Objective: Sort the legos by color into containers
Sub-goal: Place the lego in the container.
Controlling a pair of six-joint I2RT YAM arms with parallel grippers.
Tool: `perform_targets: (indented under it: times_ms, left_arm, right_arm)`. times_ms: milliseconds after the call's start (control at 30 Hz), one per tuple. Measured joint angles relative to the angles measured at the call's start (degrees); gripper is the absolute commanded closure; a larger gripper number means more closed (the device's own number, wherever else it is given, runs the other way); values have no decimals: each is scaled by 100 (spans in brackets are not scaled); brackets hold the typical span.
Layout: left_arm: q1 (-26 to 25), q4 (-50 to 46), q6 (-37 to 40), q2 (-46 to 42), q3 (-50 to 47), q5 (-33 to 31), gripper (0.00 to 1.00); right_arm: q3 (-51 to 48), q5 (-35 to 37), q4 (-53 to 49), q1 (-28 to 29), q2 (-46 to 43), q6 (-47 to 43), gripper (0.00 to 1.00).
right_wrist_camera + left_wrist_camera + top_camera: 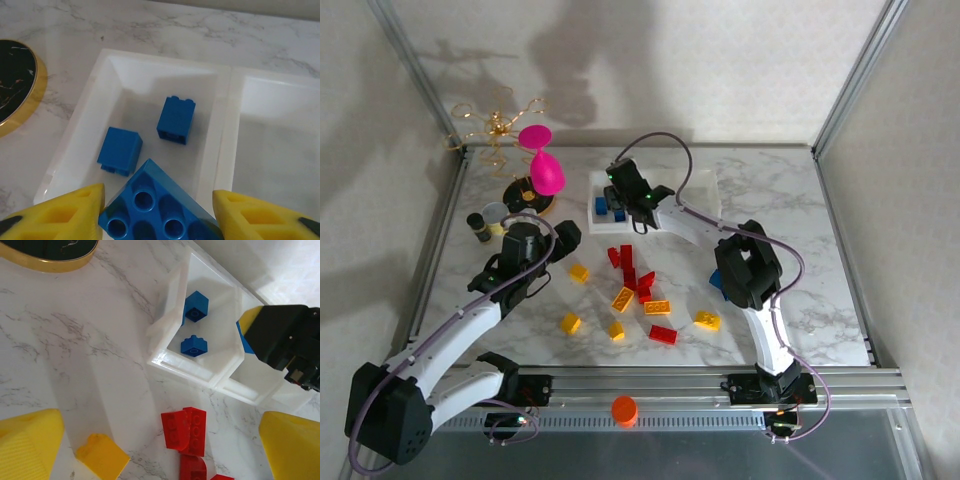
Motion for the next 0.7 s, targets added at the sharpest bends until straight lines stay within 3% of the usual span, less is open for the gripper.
perform_targets:
  times_ms: [267, 533, 700]
  left_arm:
    - [39, 149, -9, 37, 0, 61, 0]
    - [39, 162, -4, -63, 0, 63, 0]
    - [35, 146, 15, -186, 22, 98, 0]
  right_arm:
    - [1029, 232, 66, -2, 767, -404, 34]
    - [1014, 225, 63, -2, 750, -522, 26]
    - [323, 72, 127, -2, 146, -468, 23]
